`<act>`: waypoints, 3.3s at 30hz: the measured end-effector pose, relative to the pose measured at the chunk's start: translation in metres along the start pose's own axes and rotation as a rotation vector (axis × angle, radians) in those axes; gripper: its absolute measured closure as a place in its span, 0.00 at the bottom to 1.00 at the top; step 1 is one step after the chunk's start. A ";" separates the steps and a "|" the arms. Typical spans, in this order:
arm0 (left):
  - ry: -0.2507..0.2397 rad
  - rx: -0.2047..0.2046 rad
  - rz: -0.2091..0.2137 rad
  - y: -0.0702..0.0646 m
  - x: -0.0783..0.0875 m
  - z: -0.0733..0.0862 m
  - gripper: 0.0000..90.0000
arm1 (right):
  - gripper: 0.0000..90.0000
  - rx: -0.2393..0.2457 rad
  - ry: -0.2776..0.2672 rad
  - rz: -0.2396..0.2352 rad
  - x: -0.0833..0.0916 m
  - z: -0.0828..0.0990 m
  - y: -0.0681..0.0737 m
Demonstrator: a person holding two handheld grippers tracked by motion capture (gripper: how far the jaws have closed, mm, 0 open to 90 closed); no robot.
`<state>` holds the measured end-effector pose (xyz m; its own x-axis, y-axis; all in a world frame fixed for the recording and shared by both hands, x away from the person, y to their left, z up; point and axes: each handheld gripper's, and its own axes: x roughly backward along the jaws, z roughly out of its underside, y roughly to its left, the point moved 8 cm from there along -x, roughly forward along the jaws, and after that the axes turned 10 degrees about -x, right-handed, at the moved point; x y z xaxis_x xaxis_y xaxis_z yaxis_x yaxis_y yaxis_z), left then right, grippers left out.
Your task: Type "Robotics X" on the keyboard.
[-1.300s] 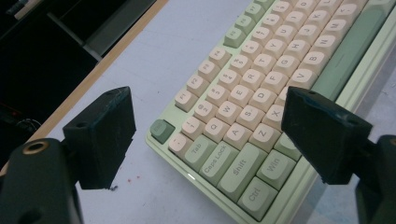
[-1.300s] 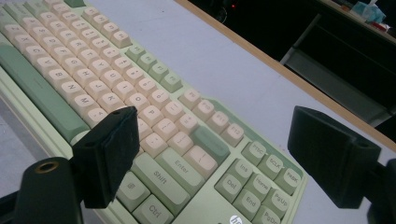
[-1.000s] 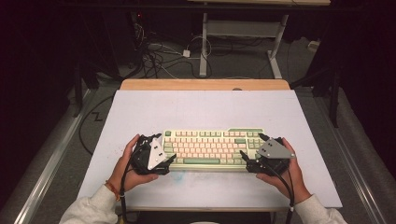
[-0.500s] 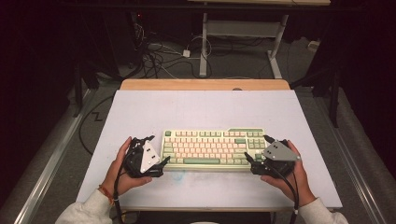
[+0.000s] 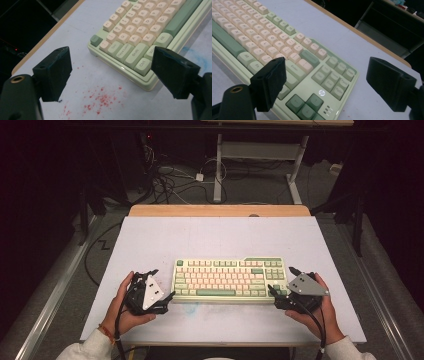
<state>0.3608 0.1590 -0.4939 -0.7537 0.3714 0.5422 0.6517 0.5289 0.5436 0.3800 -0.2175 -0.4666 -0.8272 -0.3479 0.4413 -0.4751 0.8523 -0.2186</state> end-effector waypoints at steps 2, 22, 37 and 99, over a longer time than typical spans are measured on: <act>0.000 0.012 -0.009 0.001 0.002 0.003 0.18 | 0.19 0.006 0.004 0.006 0.001 0.002 -0.002; 0.049 0.038 -0.018 -0.001 0.009 0.033 0.18 | 0.19 -0.018 0.018 0.039 0.014 0.021 -0.018; 0.100 0.055 0.035 -0.014 0.004 0.053 0.18 | 0.19 -0.057 0.062 0.054 0.016 0.054 -0.029; 0.088 0.039 0.062 -0.019 -0.003 0.047 0.18 | 0.18 -0.049 0.042 0.048 0.024 0.062 -0.019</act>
<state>0.3462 0.1840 -0.5361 -0.7005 0.3369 0.6291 0.6918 0.5371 0.4827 0.3506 -0.2662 -0.5059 -0.8346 -0.2906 0.4679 -0.4192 0.8861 -0.1975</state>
